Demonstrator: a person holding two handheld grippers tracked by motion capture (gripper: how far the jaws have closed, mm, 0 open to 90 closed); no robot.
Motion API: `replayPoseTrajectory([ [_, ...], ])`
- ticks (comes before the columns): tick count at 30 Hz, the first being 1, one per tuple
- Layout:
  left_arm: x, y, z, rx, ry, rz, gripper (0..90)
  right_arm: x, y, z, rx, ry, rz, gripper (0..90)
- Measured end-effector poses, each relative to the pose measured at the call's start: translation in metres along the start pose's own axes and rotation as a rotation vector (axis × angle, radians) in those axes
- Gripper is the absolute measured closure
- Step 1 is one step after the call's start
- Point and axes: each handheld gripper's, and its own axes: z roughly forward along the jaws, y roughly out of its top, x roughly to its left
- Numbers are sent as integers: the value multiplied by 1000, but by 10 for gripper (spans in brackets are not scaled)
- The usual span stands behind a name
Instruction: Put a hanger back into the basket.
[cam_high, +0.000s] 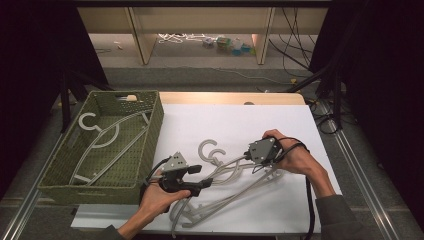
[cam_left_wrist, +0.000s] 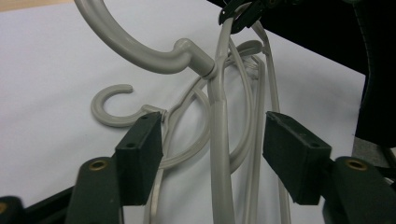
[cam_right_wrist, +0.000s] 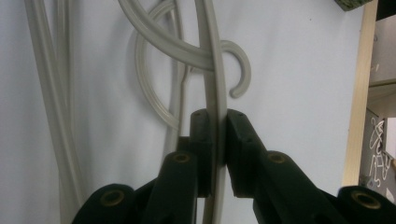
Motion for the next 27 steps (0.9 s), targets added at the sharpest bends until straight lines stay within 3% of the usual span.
replayPoseTrajectory([
  [1,0,0,1,5,-9,-4,386,2,1,-2,17,3,34,823],
  [3,0,2,4,11,-23,-5,395,1,1,-3,7,-9,17,823],
  [4,0,2,5,14,-21,-4,415,2,2,-4,15,8,31,823],
  [7,0,4,8,24,-33,0,450,3,4,-6,21,1,35,823],
  [8,0,5,9,23,-19,3,462,1,4,-6,11,0,22,823],
  [9,1,5,10,30,-33,1,476,1,5,-6,12,2,20,823],
  [10,1,5,12,32,-31,-5,491,-1,5,-6,-13,-9,-17,823],
  [11,-5,4,12,40,-15,-94,506,-1,5,-7,-9,-26,-12,823],
  [12,-10,4,14,41,-20,-157,524,1,6,-8,11,-2,17,823],
  [13,-8,5,15,44,-6,-126,550,0,6,-8,0,-8,4,823],
  [14,-8,5,16,57,-22,-127,571,-1,6,-7,-14,-13,-21,823],
  [15,-9,5,18,59,-26,-150,586,0,6,-8,-5,-11,-8,823],
  [17,-6,7,19,65,-26,-96,665,0,6,-8,-1,-9,0,823],
  [20,-3,8,21,78,-40,-69,733,-1,7,-7,-15,-8,-26,823],
  [21,-3,9,21,79,-43,-83,768,-1,7,-7,-15,-10,-26,823],
  [23,-1,9,20,75,-31,-52,805,-2,7,-7,-19,-10,-33,823],
  [25,-2,10,19,81,-57,-82,808,1,6,-9,7,-14,15,823],
  [26,0,11,18,73,-34,-35,809,2,7,-10,10,-16,33,823],
  [27,5,13,17,72,-56,11,810,2,7,-11,3,-24,31,822],
])
